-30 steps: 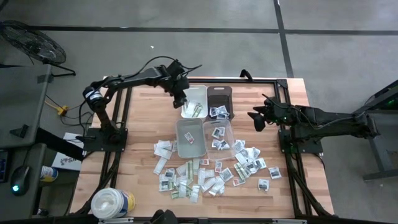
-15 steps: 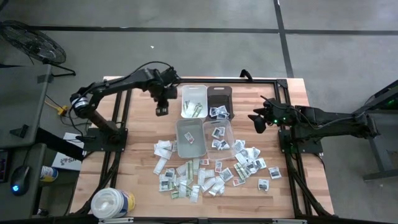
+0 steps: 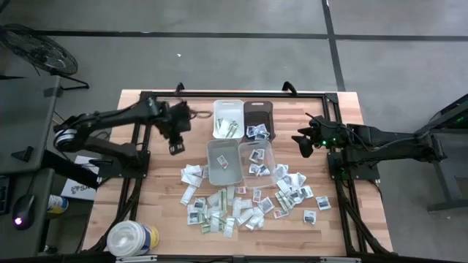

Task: Pick & Place First Aid Supplies
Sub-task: Put the green bandage pack into the white bin

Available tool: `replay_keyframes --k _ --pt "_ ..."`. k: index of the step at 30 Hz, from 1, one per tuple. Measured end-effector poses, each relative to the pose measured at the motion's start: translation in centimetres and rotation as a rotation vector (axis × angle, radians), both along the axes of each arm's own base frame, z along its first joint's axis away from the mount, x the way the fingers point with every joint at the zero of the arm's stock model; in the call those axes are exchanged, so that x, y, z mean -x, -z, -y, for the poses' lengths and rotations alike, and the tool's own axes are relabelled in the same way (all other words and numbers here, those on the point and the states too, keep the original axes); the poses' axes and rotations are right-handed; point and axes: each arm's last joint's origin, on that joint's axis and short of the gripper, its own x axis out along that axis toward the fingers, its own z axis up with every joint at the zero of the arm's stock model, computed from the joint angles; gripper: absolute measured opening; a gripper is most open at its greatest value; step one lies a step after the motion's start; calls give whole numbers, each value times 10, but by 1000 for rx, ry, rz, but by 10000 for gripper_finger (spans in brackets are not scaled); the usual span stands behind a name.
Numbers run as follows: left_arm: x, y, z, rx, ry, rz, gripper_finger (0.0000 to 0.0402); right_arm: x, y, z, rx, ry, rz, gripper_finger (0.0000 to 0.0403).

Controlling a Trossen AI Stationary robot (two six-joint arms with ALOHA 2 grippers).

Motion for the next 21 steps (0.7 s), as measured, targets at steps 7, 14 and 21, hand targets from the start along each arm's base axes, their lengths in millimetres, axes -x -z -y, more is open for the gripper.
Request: replay_keyframes --k 7,14,21 --pt "24 26 37 73 -175 18 117 0 0 0 2 -1 -1 222" --pt "24 43 63 121 -328 60 117 0 0 0 29 -17 -13 222" --pt "18 49 77 102 -402 101 117 0 0 0 56 -29 -27 222"
